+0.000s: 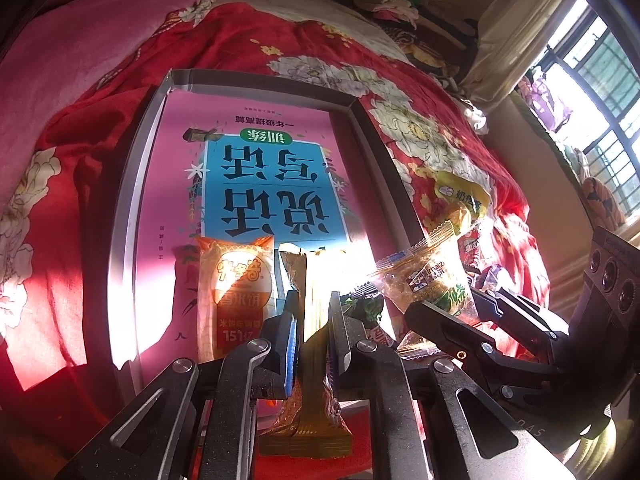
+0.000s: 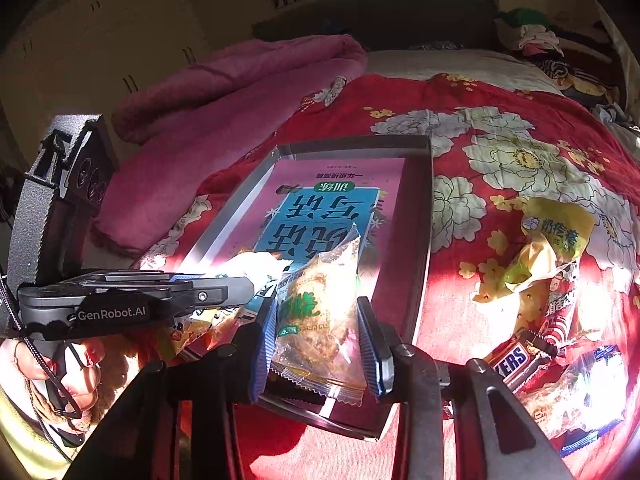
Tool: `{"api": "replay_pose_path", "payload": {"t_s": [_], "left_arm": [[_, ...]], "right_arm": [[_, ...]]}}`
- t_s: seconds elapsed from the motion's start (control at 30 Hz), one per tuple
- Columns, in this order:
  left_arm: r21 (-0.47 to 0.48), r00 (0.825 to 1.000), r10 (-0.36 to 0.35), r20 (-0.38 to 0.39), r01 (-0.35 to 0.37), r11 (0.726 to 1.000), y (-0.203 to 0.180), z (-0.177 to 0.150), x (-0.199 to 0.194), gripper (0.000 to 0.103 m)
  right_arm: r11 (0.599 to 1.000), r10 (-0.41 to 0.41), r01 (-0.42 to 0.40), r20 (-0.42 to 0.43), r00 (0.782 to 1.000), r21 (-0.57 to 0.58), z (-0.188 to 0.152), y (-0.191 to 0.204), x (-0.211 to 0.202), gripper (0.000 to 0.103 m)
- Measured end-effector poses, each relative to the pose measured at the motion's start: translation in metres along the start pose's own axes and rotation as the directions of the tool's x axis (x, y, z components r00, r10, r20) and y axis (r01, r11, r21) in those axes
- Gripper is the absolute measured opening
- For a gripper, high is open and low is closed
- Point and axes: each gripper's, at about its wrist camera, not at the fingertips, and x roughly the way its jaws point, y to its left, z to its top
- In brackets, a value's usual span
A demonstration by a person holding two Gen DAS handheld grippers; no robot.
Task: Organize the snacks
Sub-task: 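Lower the yellow strip bag and clear cookie bag over the workbook in the tray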
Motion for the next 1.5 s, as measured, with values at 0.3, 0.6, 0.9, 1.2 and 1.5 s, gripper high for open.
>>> {"api": "replay_pose_path", "payload": {"t_s": [0.3,0.6,0.9,1.2,1.5], "left_arm": [[0.003,1.0,-0.003,-0.005,0.003,1.0,-0.001,-0.001,0.002,0.012],[0.003,1.0,-0.013,-0.016,0.013,1.0,-0.002,-0.001,0.008,0.012],[0.023,0.999,-0.023,-0.025,0.024,0.999,-0.007,-0.002,0.011,0.012],[0.032,0.999,-0.027,-0.033,0.028,0.999,-0.008,-0.003,0.014,0.012],[0.042,0.999,-0.02,-0.031,0.021,0.999,-0.009,-0.003,0.016,0.014]], "right_arm": [[1.0,-0.001,0.001,-0.021,1.0,-0.014,-0.002,0.002,0.005,0.04],[1.0,-0.014,0.014,-0.027,1.0,-0.012,-0.003,-0.001,0.004,0.04],[1.0,-0.021,0.021,-0.035,0.999,0.011,-0.004,-0.006,0.001,0.04],[0.999,-0.032,0.032,-0.034,0.999,0.012,-0.005,-0.007,-0.002,0.043],[0.999,-0.04,0.04,-0.034,0.999,0.001,-0.005,-0.006,-0.004,0.043]]}}
